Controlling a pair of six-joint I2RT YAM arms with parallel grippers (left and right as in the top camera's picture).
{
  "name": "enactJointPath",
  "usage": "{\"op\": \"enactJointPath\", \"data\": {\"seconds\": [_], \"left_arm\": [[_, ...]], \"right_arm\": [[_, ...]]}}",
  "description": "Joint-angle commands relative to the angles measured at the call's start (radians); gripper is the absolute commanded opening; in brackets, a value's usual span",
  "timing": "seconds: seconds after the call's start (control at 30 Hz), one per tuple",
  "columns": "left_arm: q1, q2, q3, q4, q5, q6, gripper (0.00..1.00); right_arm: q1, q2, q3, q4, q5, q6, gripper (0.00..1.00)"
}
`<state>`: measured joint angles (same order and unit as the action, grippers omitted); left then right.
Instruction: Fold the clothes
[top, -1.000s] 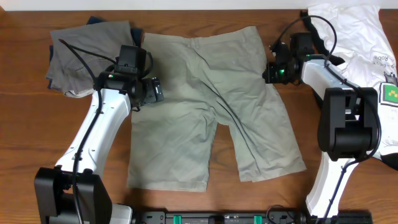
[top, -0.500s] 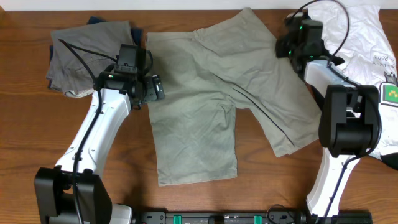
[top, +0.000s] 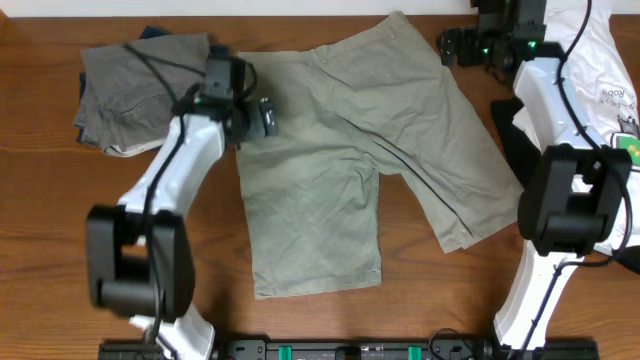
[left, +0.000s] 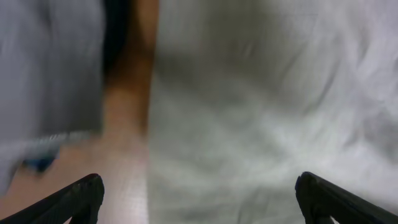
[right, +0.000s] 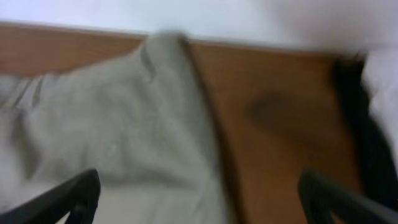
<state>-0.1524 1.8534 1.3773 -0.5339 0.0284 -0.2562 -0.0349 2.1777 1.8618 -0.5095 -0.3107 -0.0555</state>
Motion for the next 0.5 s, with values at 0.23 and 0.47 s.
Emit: {"op": "enactJointPath", "data": {"seconds": [0.23, 0.47], "left_arm": [[0.039, 0.328, 0.507, -0.103, 0.014, 0.084, 0.97], [0.058, 0.434, 0.588, -0.084, 0.063, 0.145, 0.92]], "right_arm": [[0.087, -0.129, 0.05, -0.254, -0.056, -0.002, 0.99], [0.121, -0.129, 0.049, -0.289, -0.063, -0.002, 0.98]]}}
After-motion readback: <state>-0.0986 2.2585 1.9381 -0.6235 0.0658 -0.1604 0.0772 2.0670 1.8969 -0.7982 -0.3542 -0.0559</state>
